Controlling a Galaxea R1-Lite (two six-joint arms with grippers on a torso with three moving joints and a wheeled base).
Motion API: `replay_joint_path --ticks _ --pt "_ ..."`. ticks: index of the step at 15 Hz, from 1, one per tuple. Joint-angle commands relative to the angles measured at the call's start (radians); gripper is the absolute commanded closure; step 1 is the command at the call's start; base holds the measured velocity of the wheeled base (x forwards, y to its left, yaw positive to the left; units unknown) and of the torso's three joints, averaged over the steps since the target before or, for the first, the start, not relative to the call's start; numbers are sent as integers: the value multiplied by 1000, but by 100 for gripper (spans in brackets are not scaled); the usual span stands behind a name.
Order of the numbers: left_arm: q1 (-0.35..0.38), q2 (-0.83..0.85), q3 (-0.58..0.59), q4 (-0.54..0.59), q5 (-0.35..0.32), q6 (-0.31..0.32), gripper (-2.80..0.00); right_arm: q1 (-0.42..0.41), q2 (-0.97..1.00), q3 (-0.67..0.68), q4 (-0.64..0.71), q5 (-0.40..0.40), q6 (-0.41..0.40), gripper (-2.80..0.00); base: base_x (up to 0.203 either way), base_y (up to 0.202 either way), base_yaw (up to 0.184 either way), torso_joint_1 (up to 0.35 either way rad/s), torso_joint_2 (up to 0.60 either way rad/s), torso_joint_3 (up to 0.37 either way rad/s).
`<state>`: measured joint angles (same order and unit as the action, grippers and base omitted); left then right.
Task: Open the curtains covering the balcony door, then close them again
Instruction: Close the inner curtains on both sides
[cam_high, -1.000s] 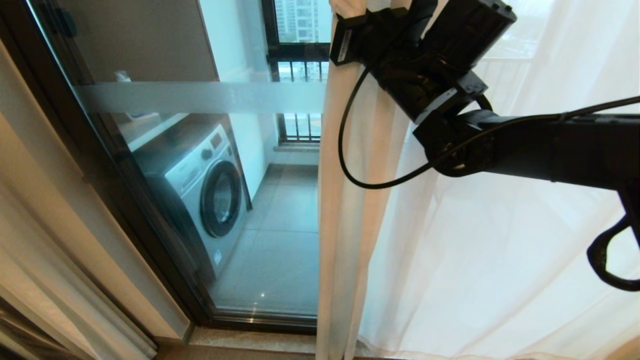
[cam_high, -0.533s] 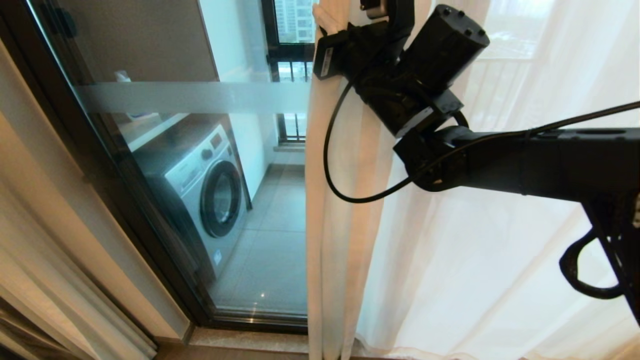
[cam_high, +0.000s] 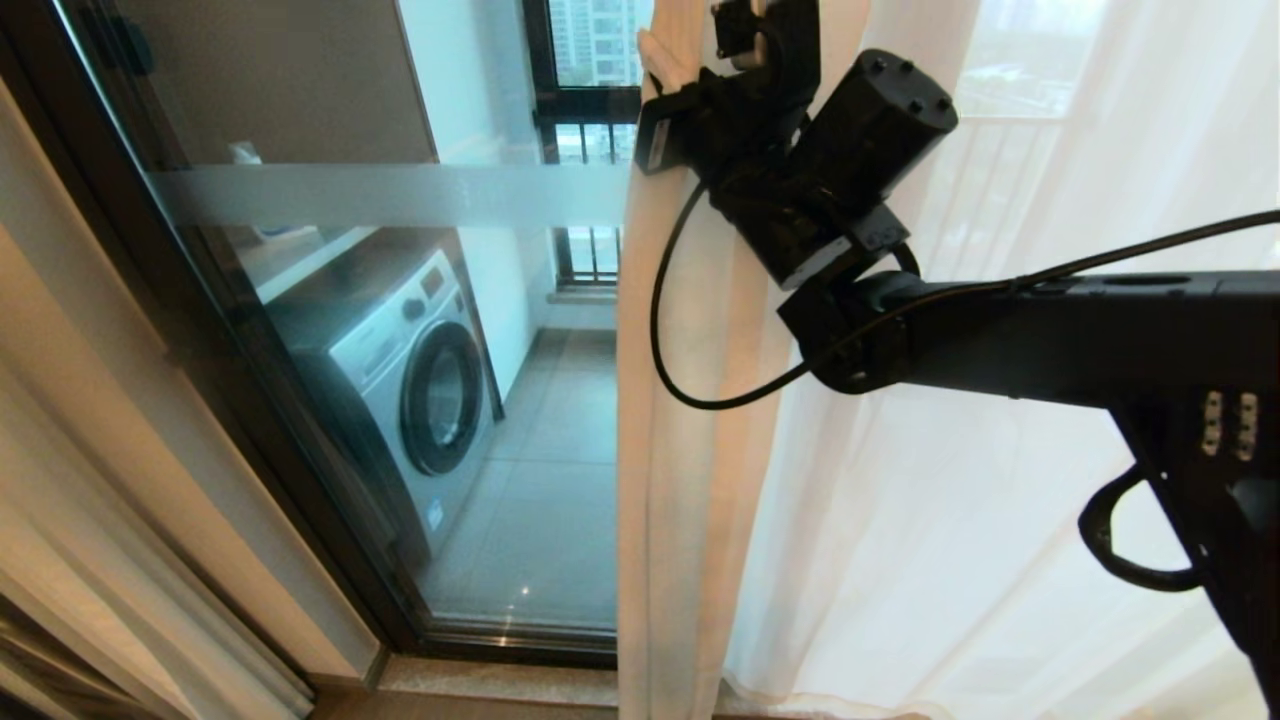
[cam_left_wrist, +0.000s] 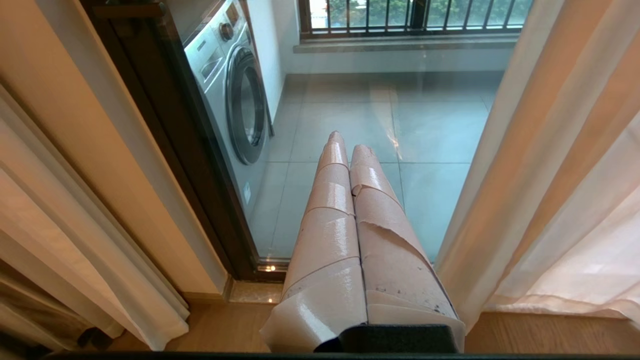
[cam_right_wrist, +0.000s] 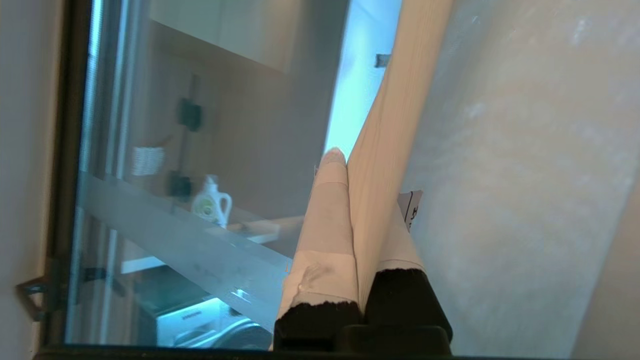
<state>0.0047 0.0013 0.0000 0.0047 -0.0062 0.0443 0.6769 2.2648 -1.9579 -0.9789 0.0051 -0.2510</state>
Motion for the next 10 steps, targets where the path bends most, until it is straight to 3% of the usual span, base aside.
replay_joint_path --ticks 1,10 --pt "0 0 0 0 0 0 0 -7 22 -1 -15 -5 -14 0 0 0 0 0 0 0" --pt "1 0 0 0 0 0 0 -14 13 1 -15 -11 -39 0 0 0 0 0 0 0"
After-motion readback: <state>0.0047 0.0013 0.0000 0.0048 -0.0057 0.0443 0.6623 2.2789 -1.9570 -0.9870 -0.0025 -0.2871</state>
